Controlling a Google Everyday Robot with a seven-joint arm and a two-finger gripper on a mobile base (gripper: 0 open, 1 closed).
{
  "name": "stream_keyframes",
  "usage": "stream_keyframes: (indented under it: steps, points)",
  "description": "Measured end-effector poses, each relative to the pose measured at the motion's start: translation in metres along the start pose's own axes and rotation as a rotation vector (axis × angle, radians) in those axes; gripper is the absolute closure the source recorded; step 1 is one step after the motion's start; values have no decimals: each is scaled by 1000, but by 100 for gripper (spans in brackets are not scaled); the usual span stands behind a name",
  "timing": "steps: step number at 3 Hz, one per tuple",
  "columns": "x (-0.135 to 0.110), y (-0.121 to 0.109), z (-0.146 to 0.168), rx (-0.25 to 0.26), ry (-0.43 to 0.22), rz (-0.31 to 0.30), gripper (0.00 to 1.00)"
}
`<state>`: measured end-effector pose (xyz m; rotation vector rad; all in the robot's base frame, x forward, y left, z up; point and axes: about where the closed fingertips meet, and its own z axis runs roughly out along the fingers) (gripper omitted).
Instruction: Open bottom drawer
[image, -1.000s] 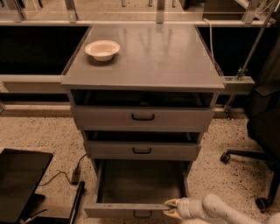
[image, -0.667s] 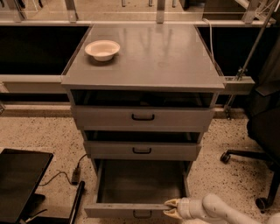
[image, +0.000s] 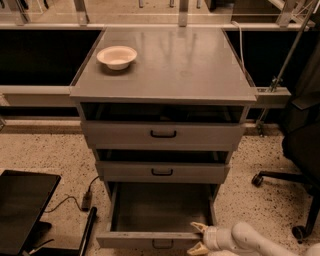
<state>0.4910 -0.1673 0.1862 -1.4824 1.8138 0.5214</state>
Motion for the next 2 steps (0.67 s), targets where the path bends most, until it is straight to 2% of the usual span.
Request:
stream_keyframes:
  steps: [2]
  points:
    - [0, 0, 0, 0, 0, 0, 0]
